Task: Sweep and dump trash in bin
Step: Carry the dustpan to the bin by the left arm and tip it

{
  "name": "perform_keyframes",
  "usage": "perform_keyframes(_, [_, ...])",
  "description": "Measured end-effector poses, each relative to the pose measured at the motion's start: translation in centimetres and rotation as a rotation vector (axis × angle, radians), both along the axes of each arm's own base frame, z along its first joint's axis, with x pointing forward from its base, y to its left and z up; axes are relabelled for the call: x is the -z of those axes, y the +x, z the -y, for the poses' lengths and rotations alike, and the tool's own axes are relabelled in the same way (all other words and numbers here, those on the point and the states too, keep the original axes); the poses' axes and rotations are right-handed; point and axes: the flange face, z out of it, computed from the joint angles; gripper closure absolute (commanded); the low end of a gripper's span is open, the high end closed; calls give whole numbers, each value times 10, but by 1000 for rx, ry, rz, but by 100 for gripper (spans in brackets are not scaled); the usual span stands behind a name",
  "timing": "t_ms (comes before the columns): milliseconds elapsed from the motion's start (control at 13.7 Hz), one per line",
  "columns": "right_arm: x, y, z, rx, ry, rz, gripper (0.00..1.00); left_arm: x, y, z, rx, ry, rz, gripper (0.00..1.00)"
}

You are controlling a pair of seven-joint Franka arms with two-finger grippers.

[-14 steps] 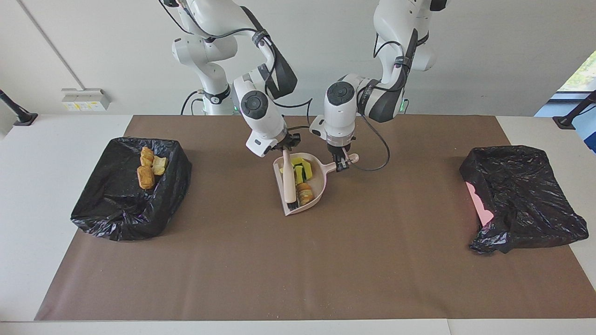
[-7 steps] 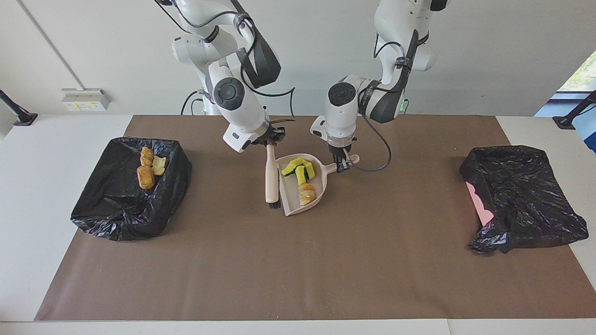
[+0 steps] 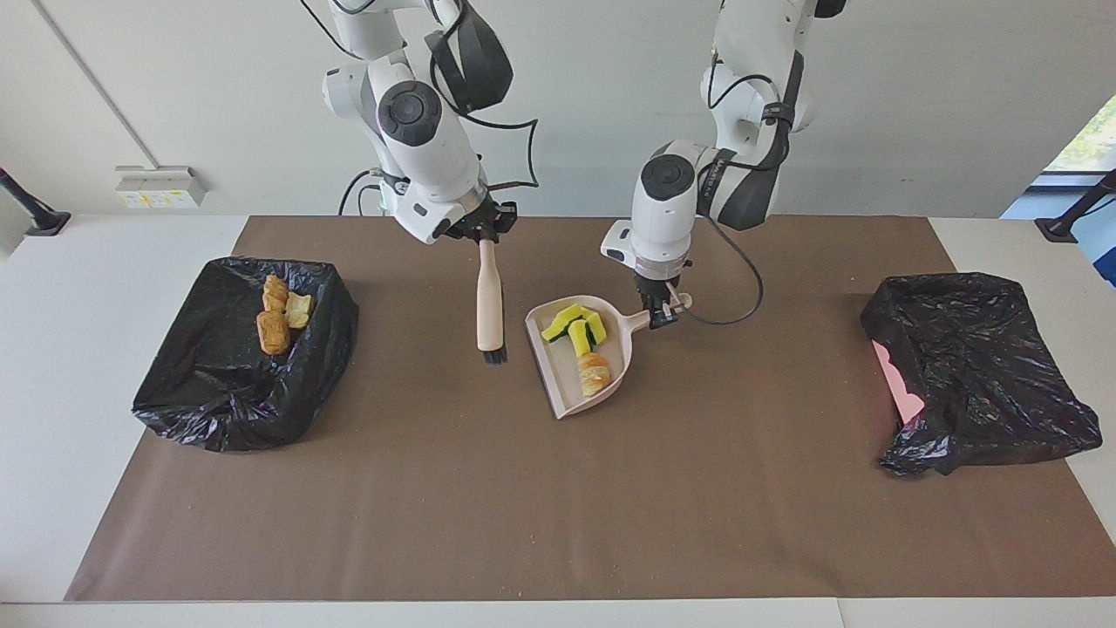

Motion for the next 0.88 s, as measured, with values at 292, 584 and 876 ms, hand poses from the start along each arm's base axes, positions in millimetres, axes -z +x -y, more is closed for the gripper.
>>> perform_keyframes(292, [9,-48,-50,18,-52,11,100,-63,29,-98,-10,-19,26,100])
perform_keyframes(584, [51,-115,-130,52,-91,39,100,-108,42,-207,-102,-32,75,100])
perform_keyframes(876, [89,-157,-156,60,-117,56,100,-114,48,-339,-256,-21,83,100])
